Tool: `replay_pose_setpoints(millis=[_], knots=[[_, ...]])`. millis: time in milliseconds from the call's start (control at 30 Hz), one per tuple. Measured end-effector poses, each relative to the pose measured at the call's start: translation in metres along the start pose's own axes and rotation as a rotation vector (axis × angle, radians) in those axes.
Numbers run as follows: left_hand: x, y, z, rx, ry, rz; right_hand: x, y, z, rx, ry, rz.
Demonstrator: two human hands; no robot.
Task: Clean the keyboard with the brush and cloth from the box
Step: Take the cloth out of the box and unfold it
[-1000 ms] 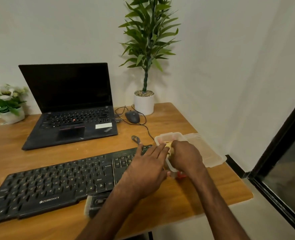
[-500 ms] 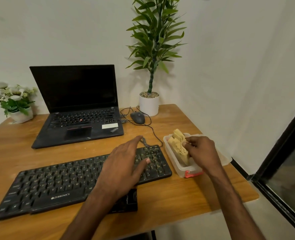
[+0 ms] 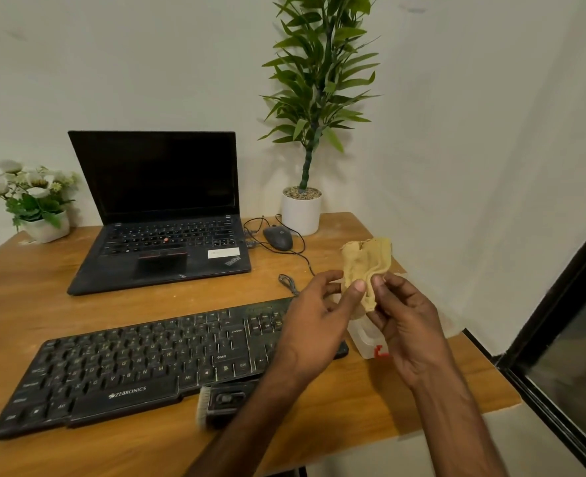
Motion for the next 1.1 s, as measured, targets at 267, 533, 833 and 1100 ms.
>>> replay_pose_setpoints(millis=[267,533,833,1100], knots=[[-0.003,-0.005,0.009,-0.028,-0.113,0.139,-0.022,-0.017,0.017,0.16,-0.205,0.137],[0.03,-0.005,0.022,0.139,-0.317,0.102,-0.051,-0.026,0.024,0.351,-0.586,0.404],[0.046,0.0,0.038,0.286,-0.357,0.225,-0.071,-0.039,0.019,0.54,-0.86,0.677],[0.058,0.007,0.015,0.082,0.049,0.052,-0.059,-0.017,0.009,0.181,-0.504,0.421]])
Point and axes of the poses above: each hand's wrist, its own y-axis towards the middle knuckle, its own x-axis out of the back of the hand, z = x × y, the point moved 9 cm from there along y, towards the middle knuckle, and after that the axes turned 15 degrees about x, right-handed, at the moved point
